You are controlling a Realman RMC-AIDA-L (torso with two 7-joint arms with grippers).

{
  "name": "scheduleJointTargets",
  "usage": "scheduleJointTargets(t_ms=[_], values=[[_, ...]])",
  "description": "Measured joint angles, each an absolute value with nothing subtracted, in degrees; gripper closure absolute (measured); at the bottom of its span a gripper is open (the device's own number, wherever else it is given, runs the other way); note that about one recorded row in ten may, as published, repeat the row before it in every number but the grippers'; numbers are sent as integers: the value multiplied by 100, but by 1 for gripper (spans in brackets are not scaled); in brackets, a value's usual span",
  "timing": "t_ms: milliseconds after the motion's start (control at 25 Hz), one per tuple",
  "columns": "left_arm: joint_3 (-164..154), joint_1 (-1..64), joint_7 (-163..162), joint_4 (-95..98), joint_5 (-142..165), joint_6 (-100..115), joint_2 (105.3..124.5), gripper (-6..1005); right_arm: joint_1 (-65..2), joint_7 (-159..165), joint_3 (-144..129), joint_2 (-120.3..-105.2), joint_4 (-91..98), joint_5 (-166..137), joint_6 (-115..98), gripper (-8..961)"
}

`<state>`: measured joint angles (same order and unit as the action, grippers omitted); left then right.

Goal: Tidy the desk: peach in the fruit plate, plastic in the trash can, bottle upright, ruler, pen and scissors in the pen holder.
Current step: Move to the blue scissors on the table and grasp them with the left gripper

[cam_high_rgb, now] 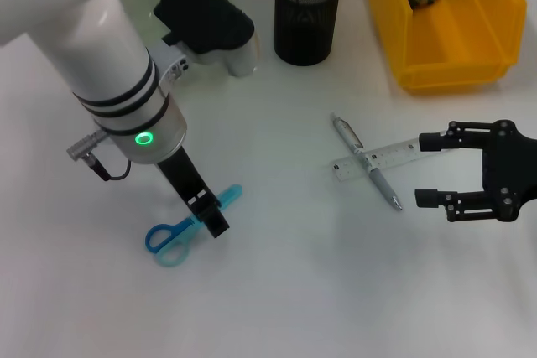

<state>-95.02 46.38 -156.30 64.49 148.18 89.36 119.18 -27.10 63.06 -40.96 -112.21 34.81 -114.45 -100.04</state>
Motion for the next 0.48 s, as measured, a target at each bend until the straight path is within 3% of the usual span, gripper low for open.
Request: scheduleJointTargets(t_ms=[480], values=[[-9725, 4627, -15543, 6391, 14859, 8759, 11918, 331, -2651, 6321, -4046, -11227, 3458, -11444, -9957, 195]])
